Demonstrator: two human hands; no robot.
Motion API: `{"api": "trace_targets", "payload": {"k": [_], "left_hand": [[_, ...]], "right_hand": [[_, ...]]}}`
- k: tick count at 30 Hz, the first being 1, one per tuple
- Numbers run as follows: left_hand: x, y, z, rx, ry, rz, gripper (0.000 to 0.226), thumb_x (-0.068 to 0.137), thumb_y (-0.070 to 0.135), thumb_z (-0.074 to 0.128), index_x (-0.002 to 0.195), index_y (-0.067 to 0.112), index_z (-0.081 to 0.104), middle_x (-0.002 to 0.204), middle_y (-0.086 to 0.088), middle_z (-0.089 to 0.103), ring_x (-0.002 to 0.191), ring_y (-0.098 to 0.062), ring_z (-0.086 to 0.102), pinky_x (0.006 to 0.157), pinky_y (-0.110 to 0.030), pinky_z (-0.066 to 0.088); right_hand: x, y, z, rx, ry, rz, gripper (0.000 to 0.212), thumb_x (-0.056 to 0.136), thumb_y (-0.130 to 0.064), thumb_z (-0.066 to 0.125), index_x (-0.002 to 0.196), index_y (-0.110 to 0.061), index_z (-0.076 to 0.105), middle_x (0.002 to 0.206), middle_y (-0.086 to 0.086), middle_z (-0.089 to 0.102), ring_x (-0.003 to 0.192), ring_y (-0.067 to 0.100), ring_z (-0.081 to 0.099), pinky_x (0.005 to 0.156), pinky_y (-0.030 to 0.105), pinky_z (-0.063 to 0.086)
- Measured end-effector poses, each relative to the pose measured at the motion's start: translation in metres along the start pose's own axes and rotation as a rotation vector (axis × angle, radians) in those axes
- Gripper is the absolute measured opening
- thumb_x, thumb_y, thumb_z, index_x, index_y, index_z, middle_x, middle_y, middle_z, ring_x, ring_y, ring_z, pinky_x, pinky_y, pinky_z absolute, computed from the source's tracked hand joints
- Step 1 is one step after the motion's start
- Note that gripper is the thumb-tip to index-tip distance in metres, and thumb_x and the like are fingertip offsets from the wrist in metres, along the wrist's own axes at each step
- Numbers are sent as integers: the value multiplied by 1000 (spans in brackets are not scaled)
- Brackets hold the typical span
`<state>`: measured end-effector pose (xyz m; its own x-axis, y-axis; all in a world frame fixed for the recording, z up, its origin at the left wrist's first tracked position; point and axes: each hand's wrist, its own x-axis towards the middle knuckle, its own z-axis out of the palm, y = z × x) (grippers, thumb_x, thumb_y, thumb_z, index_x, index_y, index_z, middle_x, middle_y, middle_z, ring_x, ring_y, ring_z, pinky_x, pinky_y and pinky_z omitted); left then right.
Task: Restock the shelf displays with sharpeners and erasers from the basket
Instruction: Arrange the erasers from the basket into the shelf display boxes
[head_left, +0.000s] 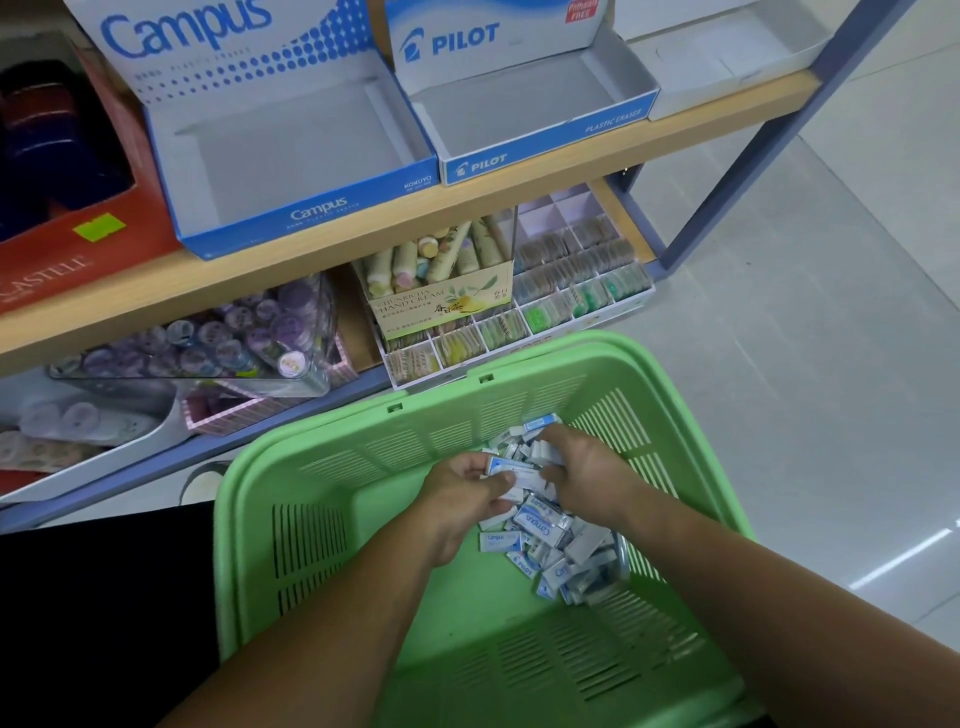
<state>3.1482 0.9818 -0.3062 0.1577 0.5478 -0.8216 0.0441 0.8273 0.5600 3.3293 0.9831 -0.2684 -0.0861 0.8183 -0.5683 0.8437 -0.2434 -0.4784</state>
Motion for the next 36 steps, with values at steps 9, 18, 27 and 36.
{"api": "trace_targets", "payload": {"k": [9,18,27,36], "left_hand": [[-22,17,-20,12,-44,101,14,100,4,61,111,3,71,108,-17,76,102,-33,74,91,-42,61],[-115,85,-35,189,-105,301,22,99,8,65,119,11,69,108,-14,76,90,-25,70,79,-38,61],[-233,185,-30,40,-180,373,28,106,27,53,113,4,67,95,-16,68,65,-18,59,50,-25,48],[-287,269,-37,209,-305,406,28,98,-3,49,119,-8,67,101,-20,71,74,-21,66,64,-30,57]], "right_hand": [[-14,-35,-23,419,-58,76,19,98,-14,59,114,-23,56,100,9,68,73,17,62,60,32,51],[-64,-112,-80,359,-187,-6,22,94,-14,66,111,-21,54,91,9,67,68,19,62,56,34,55],[-131,-170,-176,691,-276,-140,19,101,-7,61,120,-4,61,103,14,69,85,26,69,70,31,59],[-147,-199,-214,963,-236,-235,31,96,-2,65,126,2,60,105,17,70,90,28,69,74,35,62]]}}
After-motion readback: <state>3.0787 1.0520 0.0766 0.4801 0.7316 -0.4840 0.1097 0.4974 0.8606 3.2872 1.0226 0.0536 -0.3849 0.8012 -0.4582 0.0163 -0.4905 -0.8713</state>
